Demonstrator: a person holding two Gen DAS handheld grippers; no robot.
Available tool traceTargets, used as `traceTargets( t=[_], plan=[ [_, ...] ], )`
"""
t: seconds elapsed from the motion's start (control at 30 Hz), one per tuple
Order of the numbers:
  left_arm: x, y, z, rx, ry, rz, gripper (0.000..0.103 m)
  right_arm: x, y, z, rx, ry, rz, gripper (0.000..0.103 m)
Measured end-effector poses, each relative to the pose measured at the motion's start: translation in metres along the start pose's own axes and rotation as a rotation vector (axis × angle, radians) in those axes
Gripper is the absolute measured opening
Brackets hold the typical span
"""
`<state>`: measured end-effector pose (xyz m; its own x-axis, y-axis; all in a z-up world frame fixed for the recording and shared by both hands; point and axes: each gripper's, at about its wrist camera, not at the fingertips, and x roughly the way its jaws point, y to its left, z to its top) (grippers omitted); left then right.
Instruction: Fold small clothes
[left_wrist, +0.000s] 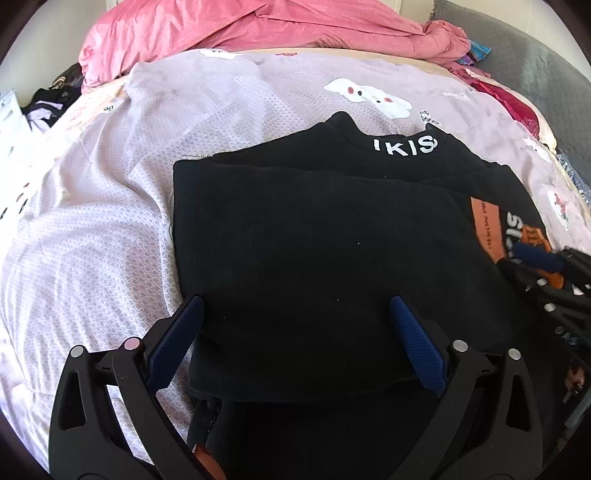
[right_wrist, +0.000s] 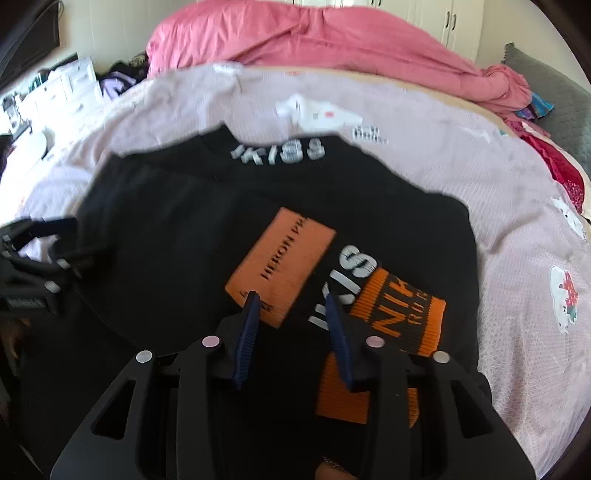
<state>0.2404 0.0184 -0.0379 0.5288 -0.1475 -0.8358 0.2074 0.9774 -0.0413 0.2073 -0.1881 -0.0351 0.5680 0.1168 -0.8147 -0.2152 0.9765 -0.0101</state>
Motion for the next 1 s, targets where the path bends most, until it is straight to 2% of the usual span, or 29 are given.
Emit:
traceTargets(
  t=[0.2,0.43,0.57,0.63,0.67,0.8,1.0],
  plan=[
    [-0.003,0.002,-0.002,0.0,-0.008,-0.005,0.094,0.001,-0.011,-0.006,0.041,0.005,0.037,0.032],
    [-0.012,0.007,-0.003,-0.019,-0.024,-0.02,0.094,-0.008,-0.014,-0.01,0.103,-0.035,0.07,0.035],
    [-0.015,0.007,-0.004,-0.026,-0.026,-0.02,0.093,-0.017,-0.016,-0.011,0.135,-0.048,0.096,0.041],
    [-0.016,0.007,-0.004,-0.024,-0.026,-0.02,0.093,-0.021,-0.015,-0.012,0.141,-0.055,0.099,0.052],
    [-0.017,0.007,-0.004,-0.023,-0.026,-0.018,0.093,-0.023,-0.014,-0.012,0.141,-0.057,0.094,0.054],
    [-0.023,0.005,-0.005,-0.029,-0.032,-0.028,0.093,-0.027,-0.014,-0.013,0.142,-0.063,0.095,0.056],
    [-0.031,0.006,-0.004,-0.039,-0.046,-0.041,0.094,-0.03,-0.018,-0.013,0.156,-0.075,0.084,0.069]
  ],
)
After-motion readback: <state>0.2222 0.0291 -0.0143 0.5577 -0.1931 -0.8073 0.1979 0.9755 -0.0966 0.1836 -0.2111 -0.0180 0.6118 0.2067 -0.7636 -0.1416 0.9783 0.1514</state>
